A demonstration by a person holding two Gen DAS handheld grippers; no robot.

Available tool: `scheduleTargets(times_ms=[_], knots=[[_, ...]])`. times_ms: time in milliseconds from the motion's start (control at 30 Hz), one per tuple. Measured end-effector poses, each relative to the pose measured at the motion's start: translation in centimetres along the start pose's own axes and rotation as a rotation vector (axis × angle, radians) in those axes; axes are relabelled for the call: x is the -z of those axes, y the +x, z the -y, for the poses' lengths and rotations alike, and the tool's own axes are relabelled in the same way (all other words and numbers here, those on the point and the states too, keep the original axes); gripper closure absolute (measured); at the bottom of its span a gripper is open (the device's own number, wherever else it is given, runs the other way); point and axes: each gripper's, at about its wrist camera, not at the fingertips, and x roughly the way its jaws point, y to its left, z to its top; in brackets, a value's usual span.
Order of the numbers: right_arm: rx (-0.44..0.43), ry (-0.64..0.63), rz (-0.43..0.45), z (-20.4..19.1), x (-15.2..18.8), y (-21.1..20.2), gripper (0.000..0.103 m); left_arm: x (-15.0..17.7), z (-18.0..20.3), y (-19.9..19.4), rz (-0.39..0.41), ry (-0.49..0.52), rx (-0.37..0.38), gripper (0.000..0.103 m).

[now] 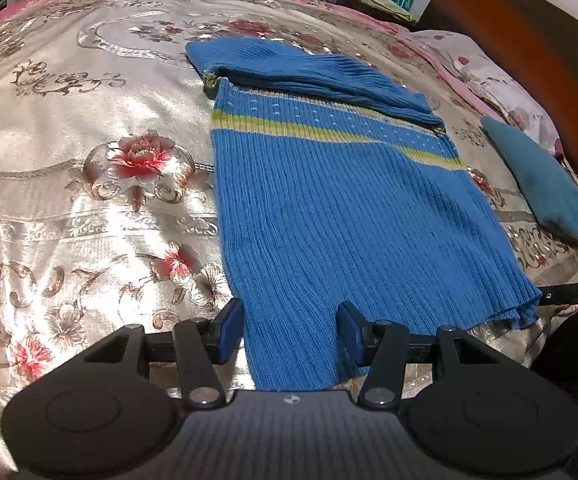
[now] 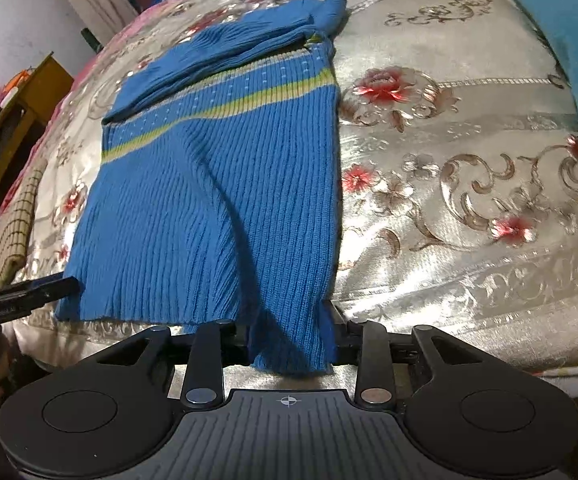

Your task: Fold small clothes

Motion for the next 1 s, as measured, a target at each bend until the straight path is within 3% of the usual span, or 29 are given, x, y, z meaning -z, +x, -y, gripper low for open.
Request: scheduleTargets(times_ms=[67,133,167,233,400,567,800,933,1000], knots=[[0.001,-0.016,0.008,-0.3,0.0,0.0,0.073,0.0,0.0,-0.1,-0.002,-0.007,0.001,0.048],[-0.006,-0.017,0.01,-0.3,0.0,-0.2,0.091,0.0,0.0,-0.1,-0.005,-0.013,-0.008,0.051],[-0.018,-0.005,0.01,0.0,0.0,-0.3,0.094,0.0,-0.2,-0.2,-0.005,-0.02,-0.016,0.055],[-0.037,0.022,0.028,0.5,-0.1,-1.0,0.095,-0.1,-0.8,-0.5,-0.005,-0.05,-0.022,0.061],[-0.018,0.09,0.142,2.5,-0.9,-4.0,0.097,0.0,-1.8,-1.5,0.013,-0.095,-0.023,0.061],[-0.006,0.09,0.132,2.9,-0.7,-3.5,0.097,0.3,-2.2,-1.5,0.012,-0.119,-0.03,0.059],[-0.032,0.122,0.079,3.2,-0.3,-2.0,0.087,0.4,-2.3,-1.1,0.013,-0.142,-0.036,0.054],[-0.057,0.12,0.075,3.0,-0.1,-1.7,0.07,0.2,-1.3,-0.4,0.006,-0.109,-0.046,0.055],[-0.063,0.118,0.076,3.0,-0.1,-1.7,0.07,0.0,-1.1,-0.5,0.004,-0.107,-0.027,0.066]])
